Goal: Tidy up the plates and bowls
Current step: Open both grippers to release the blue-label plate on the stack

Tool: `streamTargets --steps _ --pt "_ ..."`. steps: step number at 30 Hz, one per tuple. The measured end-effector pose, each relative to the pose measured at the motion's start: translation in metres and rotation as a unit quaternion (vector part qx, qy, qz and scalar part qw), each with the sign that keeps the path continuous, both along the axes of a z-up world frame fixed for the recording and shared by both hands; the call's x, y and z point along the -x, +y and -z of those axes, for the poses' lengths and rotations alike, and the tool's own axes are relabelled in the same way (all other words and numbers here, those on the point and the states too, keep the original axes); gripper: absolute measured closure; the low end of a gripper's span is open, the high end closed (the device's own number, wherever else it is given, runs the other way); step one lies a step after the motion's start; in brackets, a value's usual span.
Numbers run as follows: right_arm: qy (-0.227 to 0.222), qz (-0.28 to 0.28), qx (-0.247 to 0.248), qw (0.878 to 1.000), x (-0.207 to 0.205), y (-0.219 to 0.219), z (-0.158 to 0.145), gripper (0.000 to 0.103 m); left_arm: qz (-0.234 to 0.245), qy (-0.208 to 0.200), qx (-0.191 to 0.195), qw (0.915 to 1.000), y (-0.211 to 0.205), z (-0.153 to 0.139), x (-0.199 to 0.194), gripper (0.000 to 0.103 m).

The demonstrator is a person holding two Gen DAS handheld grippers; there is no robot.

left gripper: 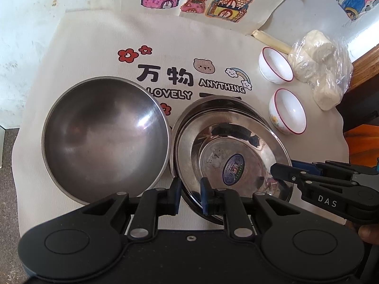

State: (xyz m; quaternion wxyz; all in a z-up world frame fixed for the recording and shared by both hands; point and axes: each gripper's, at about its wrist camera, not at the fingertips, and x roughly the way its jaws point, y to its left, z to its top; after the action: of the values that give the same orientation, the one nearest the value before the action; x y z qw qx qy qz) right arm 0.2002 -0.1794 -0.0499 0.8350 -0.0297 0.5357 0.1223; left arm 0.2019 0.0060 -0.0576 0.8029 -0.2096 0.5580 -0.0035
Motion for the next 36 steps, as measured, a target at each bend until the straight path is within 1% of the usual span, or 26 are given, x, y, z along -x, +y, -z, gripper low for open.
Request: streamTargets --steps 8,12,16,19,20,21,23,25,26,27,28,30,31,32,33,34,36 --pt "-0.002 0.002 0.004 1.0 0.001 0.003 0.001 0.071 0.004 0.001 0.004 1.0 -0.001 0.0 0.0 0.082" --pt "-0.003 0.005 0.005 1.0 0.001 0.004 0.001 0.067 0.012 -0.009 0.012 0.9998 -0.002 -0.003 -0.001 0.082" --pt "-0.003 0.009 0.006 1.0 0.002 0.004 0.001 0.066 0.022 -0.017 0.014 0.9995 -0.006 -0.008 -0.002 0.082" --pt "-0.003 0.008 0.005 1.0 0.002 0.005 0.001 0.061 0.024 -0.022 0.015 0.9994 -0.007 -0.011 -0.002 0.081" --pt "-0.003 0.008 0.005 1.0 0.002 0.006 0.001 0.059 0.024 -0.023 0.015 0.9993 -0.007 -0.012 -0.002 0.079" --pt "-0.002 0.007 0.005 1.0 0.002 0.006 0.001 0.057 0.024 -0.025 0.015 0.9993 -0.007 -0.013 -0.002 0.075" --pt "-0.001 0.007 0.005 1.0 0.001 0.006 0.002 0.054 0.022 -0.029 0.016 0.9992 -0.006 -0.016 -0.001 0.071" --pt "0.001 0.009 0.004 1.0 0.001 0.007 0.003 0.047 0.018 -0.034 0.021 0.999 -0.004 -0.018 -0.001 0.063" --pt "0.0 0.01 0.003 1.0 0.001 0.007 0.002 0.04 0.017 -0.038 0.023 0.9989 -0.003 -0.019 -0.001 0.057" --pt "-0.003 0.009 0.003 1.0 0.002 0.007 0.001 0.036 0.016 -0.041 0.025 0.9987 -0.003 -0.02 0.0 0.051" --pt "-0.005 0.009 0.003 1.0 0.002 0.008 0.001 0.035 0.015 -0.046 0.026 0.9985 -0.002 -0.021 0.0 0.048" --pt "-0.007 0.007 0.003 1.0 0.002 0.009 -0.001 0.029 0.013 -0.055 0.032 0.9979 0.0 -0.024 0.0 0.034" --pt "-0.009 0.007 0.003 1.0 0.003 0.009 -0.001 0.028 0.012 -0.06 0.034 0.9976 0.0 -0.025 0.001 0.031" --pt "-0.01 0.008 0.003 1.0 0.003 0.009 -0.002 0.024 0.01 -0.065 0.037 0.9972 0.001 -0.026 0.002 0.025" --pt "-0.011 0.009 0.002 1.0 0.003 0.009 -0.003 0.019 0.008 -0.069 0.039 0.9968 0.002 -0.027 0.002 0.022" --pt "-0.013 0.012 0.001 1.0 0.004 0.009 -0.003 0.017 0.007 -0.072 0.04 0.9966 0.003 -0.028 0.003 0.02" --pt "-0.018 0.017 -0.001 1.0 0.004 0.009 -0.004 0.011 0.002 -0.078 0.042 0.9961 0.005 -0.031 0.004 0.009"
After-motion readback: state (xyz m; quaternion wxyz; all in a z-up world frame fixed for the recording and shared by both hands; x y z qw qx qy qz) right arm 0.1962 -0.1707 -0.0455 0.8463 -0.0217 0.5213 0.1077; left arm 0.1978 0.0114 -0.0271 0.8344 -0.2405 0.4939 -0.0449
